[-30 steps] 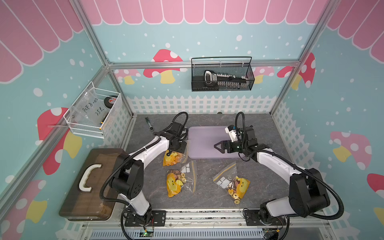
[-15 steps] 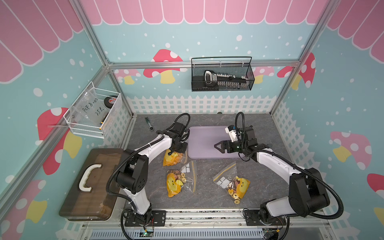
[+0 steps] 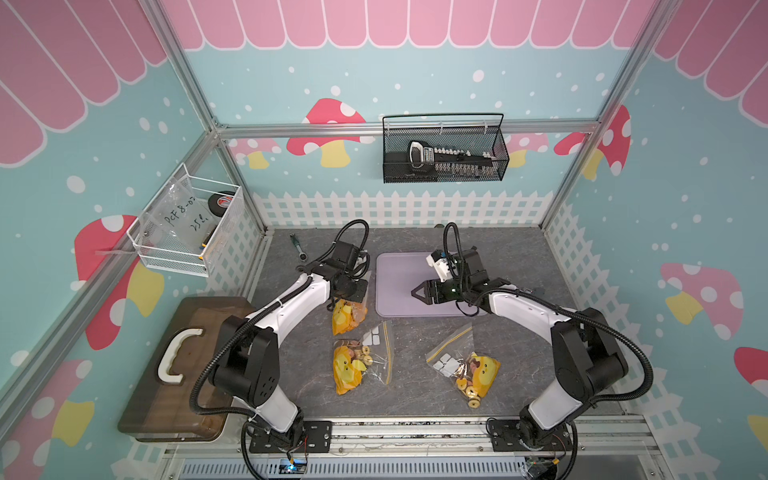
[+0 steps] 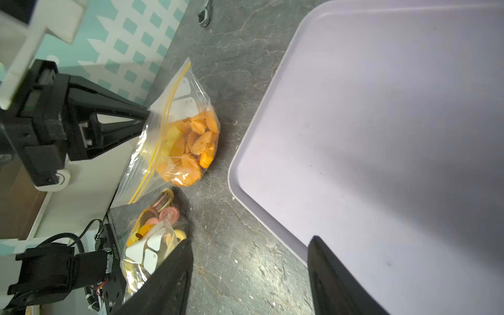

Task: Pour cookies out of the ziploc bag
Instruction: Pick up the ziploc bag from the center of the board.

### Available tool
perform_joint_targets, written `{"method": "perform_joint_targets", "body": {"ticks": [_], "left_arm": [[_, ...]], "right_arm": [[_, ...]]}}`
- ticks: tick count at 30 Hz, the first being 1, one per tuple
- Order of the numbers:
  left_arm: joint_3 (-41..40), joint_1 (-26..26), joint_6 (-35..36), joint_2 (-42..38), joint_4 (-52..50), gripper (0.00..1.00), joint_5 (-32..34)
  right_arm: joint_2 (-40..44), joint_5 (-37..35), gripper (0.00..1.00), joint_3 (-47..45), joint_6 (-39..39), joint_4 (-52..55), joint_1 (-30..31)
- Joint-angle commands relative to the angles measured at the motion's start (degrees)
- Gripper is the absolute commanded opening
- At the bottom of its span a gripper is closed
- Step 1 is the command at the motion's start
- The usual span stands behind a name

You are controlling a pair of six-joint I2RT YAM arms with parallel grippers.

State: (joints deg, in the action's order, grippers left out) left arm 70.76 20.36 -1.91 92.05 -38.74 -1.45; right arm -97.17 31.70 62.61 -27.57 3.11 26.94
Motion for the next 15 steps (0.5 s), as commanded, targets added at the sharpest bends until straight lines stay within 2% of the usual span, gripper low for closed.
{"method": "perform_joint_targets", "body": {"ticks": [1, 5, 8, 12, 15], "left_arm": [[0.76, -0.44, 1.47, -1.87, 2.62, 0.00, -1.77], [0.63, -1.44, 1.74, -1.89, 2.97, 0.00, -3.25], [0.14, -2.25, 1.57, -1.44, 2.97, 0.00, -4.42], [-1.39, -4.83, 0.65, -1.83, 2.14, 0.00, -5.80], [-5.15, -8.76, -0.63, -4.14, 4.71, 0.00, -12.61]], "right_arm": [[-4.02, 1.15, 0.59, 3.36, -4.43, -4.48, 1.97], [-9.44, 1.82, 0.58, 7.19, -7.58, -8.77, 4.48], [-14.10, 2.24, 0.62, 9.96, -8.89, -10.61, 5.81], [-17.73, 0.76, 0.64, 14.73, -5.08, -6.16, 6.76], [-19.88, 2.86, 0.66, 18.15, -0.82, -3.16, 7.18]]}}
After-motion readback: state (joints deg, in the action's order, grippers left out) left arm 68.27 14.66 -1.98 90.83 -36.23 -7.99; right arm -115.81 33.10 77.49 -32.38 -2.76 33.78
